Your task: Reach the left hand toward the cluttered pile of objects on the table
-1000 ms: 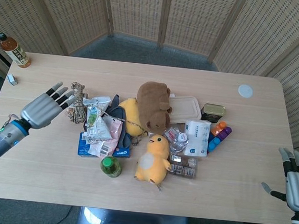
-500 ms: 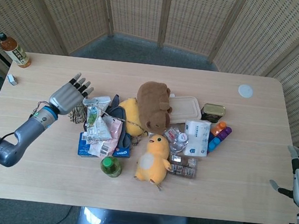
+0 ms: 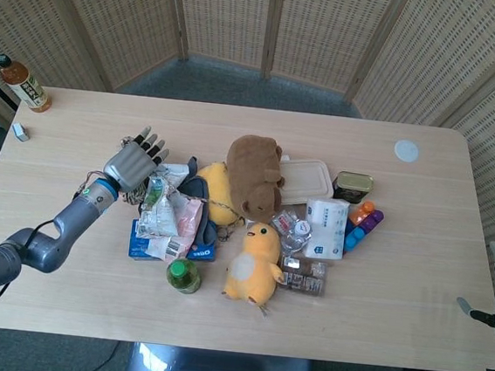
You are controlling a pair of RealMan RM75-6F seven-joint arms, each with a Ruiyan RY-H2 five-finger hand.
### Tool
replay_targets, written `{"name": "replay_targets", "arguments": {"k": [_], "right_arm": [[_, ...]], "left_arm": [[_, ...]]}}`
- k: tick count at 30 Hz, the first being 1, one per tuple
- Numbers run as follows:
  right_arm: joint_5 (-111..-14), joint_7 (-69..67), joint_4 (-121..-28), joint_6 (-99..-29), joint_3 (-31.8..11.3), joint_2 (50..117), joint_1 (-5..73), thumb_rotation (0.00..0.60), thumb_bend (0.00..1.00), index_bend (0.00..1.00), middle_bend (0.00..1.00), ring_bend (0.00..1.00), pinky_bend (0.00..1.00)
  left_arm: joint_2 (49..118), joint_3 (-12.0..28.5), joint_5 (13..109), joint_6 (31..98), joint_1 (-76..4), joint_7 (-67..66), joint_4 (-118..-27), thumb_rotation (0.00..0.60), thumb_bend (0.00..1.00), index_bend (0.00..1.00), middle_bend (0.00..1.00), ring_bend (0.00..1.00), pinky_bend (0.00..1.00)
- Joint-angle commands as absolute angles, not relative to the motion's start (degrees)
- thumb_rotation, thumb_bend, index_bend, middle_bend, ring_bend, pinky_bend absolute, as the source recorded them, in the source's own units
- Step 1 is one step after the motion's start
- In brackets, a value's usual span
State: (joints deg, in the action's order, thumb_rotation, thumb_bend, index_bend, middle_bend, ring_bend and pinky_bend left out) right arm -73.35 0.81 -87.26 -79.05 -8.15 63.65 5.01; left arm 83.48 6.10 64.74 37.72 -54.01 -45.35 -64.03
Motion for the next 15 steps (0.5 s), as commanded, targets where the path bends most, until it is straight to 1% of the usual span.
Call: {"name": "replay_targets", "arguments": {"k": [1, 2, 4, 6, 8, 10, 15], "right_arm": [[-73.41, 0.54, -87.22, -78.98, -8.14, 63.59, 5.00, 0.579, 0.00, 0.00, 0.00, 0.00, 0.00], [-73.44, 0.46, -87.22, -78.97, -8.14, 63.56, 4.99, 0.579, 0.00, 0.00, 0.00, 0.00, 0.00], [-73.49, 0.28, -87.26, -78.95, -8.10, 63.51, 4.96, 0.578, 0.00, 0.00, 0.00, 0.00, 0.00], [-73.57, 0.23, -87.26, -78.89, -8.05, 63.51, 4.97, 0.580, 0.00, 0.00, 0.00, 0.00, 0.00], [-73.68, 0.18, -87.37, -78.73, -7.93, 63.53, 5.00, 0.582, 0.00, 0.00, 0.00, 0.00, 0.00], [-73.84, 0.26, -87.50, -78.70, -7.81, 63.53, 5.00, 0.583, 0.00, 0.00, 0.00, 0.00, 0.00], [-74.18, 0.66, -87.79, -78.92, -7.67, 63.61, 4.99, 0.579, 0.00, 0.00, 0.00, 0.00, 0.00]], "left_arm": [[84.34, 5.17, 66.66, 39.49, -53.87, -44.11, -63.03, 0.600, 0.23, 0.34, 0.59, 0.31, 0.14], [84.44, 4.90, 67.47, 40.08, -53.76, -43.54, -62.81, 0.600, 0.23, 0.41, 0.69, 0.39, 0.23], [84.48, 4.44, 69.37, 41.60, -53.43, -41.89, -62.43, 0.600, 0.24, 0.51, 0.83, 0.52, 0.37], [84.23, 4.04, 70.78, 42.68, -53.23, -40.91, -62.19, 0.600, 0.24, 0.58, 0.91, 0.59, 0.46], [83.71, 3.87, 71.71, 43.60, -53.04, -39.96, -62.31, 0.600, 0.25, 0.63, 0.96, 0.64, 0.50], [83.10, 3.96, 72.45, 44.82, -52.81, -39.18, -62.75, 0.600, 0.25, 0.64, 0.98, 0.65, 0.51], [80.43, 4.63, 74.91, 48.45, -52.21, -35.89, -65.31, 0.600, 0.25, 0.64, 0.98, 0.66, 0.52]]}}
